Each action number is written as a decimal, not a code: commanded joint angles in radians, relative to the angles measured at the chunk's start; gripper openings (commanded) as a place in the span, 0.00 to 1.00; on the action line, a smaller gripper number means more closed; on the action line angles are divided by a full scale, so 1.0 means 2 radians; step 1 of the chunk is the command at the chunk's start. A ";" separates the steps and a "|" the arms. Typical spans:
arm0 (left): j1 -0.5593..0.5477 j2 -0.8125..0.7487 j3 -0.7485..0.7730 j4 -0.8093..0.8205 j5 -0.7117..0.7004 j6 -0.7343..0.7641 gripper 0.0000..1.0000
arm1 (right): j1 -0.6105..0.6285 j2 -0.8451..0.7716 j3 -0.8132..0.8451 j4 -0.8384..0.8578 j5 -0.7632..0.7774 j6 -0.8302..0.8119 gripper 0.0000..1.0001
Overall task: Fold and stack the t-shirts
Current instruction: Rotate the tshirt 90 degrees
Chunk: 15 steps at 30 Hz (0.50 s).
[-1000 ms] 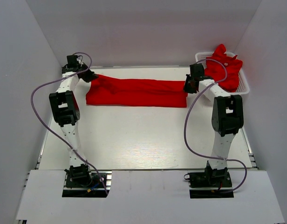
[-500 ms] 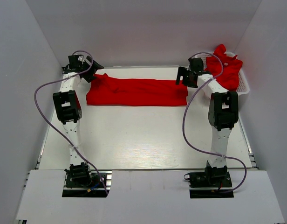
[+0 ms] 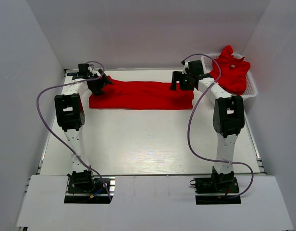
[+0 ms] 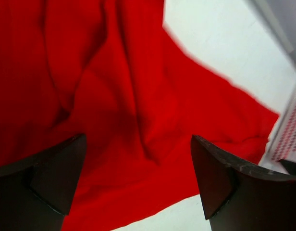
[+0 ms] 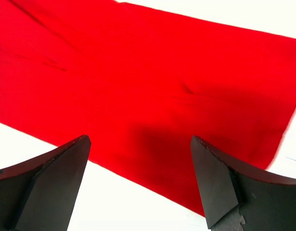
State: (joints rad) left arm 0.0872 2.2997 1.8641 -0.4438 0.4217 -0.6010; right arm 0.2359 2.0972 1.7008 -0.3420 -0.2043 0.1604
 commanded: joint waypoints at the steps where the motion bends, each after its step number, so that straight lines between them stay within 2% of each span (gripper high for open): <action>1: -0.016 -0.034 -0.042 -0.020 -0.009 0.021 0.99 | -0.006 0.015 0.012 0.003 -0.024 0.009 0.90; 5: -0.027 -0.008 -0.047 -0.046 -0.020 0.021 0.99 | -0.008 0.044 0.009 -0.002 -0.017 0.026 0.90; 8: -0.031 0.017 -0.012 -0.064 -0.047 0.016 0.99 | -0.007 0.038 -0.026 -0.010 -0.008 0.029 0.90; 10: -0.036 0.043 0.018 -0.059 -0.063 0.011 0.99 | -0.002 0.011 -0.072 -0.011 -0.001 0.030 0.90; 11: -0.036 0.054 0.032 -0.059 -0.063 0.005 0.99 | -0.001 0.000 -0.138 -0.008 -0.003 0.031 0.90; 12: -0.036 0.066 0.049 -0.045 -0.050 -0.001 0.99 | 0.002 -0.022 -0.161 -0.002 -0.001 0.035 0.90; 13: -0.041 0.094 0.089 -0.039 -0.045 -0.001 0.99 | 0.009 -0.053 -0.185 0.001 0.002 0.035 0.90; 14: -0.048 0.110 0.112 -0.034 -0.045 -0.005 0.99 | 0.022 -0.070 -0.261 0.005 -0.008 0.030 0.90; 15: -0.054 0.125 0.156 -0.018 -0.045 -0.006 0.99 | 0.031 -0.086 -0.286 0.009 -0.013 0.029 0.90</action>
State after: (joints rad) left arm 0.0170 2.4512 2.0583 -0.5159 0.3637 -0.6052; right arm 0.2428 1.9804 1.3094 -0.2222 -0.2085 0.2070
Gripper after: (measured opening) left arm 0.987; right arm 0.903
